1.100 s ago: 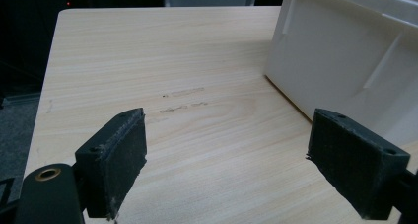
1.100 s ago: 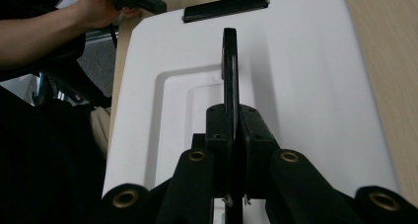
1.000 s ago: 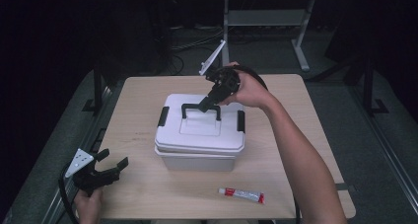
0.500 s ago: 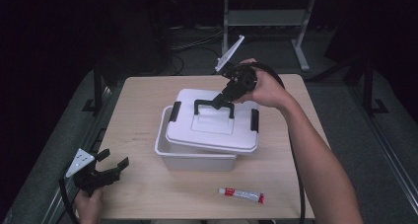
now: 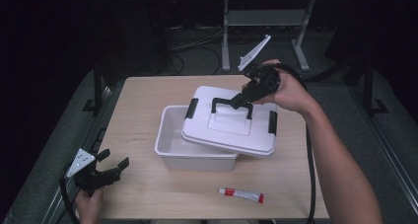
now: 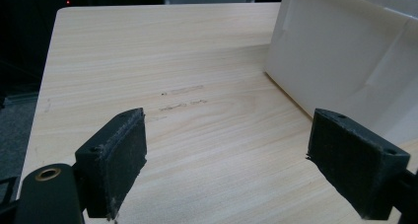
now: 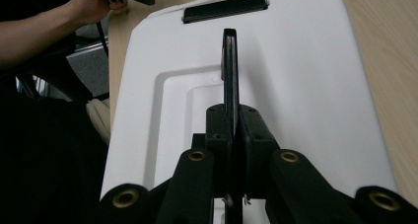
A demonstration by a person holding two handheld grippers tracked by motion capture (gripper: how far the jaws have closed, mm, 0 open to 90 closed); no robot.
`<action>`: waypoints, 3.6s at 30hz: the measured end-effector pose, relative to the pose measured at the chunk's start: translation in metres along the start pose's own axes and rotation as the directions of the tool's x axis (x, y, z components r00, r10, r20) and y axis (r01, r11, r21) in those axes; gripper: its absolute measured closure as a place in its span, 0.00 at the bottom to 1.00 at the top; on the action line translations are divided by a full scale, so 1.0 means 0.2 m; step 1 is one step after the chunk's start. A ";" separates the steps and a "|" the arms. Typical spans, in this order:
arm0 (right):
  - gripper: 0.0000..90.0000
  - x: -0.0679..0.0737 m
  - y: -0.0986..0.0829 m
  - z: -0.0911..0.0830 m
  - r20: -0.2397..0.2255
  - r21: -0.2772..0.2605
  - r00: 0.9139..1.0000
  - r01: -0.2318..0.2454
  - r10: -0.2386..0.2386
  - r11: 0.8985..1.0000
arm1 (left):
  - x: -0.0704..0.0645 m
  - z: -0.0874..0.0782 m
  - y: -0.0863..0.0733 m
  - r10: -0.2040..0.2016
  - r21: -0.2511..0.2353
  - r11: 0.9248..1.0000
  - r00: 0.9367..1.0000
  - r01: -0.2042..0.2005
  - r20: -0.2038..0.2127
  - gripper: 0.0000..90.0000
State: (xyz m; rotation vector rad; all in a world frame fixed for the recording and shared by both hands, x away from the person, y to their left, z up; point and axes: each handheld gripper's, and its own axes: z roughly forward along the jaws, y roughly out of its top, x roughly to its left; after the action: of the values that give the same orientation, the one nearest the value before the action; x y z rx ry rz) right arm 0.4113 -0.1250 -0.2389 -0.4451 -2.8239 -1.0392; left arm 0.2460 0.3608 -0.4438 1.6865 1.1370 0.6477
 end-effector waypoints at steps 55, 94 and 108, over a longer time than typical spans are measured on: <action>0.94 0.03 -0.77 -0.40 0.111 -0.097 0.960 -0.245 0.255 0.965 | -0.02 0.02 0.00 0.023 0.019 1.000 1.000 -0.023 -0.011 0.16; 0.93 -0.09 -1.19 -0.10 0.088 -0.094 0.917 -0.380 0.388 0.920 | -0.02 0.02 0.00 0.020 0.021 1.000 1.000 -0.020 -0.014 0.16; 0.93 -0.12 -1.24 0.03 0.088 -0.076 0.911 -0.398 0.404 0.914 | -0.01 0.02 0.00 0.018 0.022 1.000 1.000 -0.018 -0.015 0.16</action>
State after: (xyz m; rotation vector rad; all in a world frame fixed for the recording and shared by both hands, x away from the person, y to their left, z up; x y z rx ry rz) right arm 0.3588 -0.3073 -0.4016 -1.0601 -2.6185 -1.0300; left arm 0.2474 0.3570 -0.4453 1.7148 1.1446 0.6629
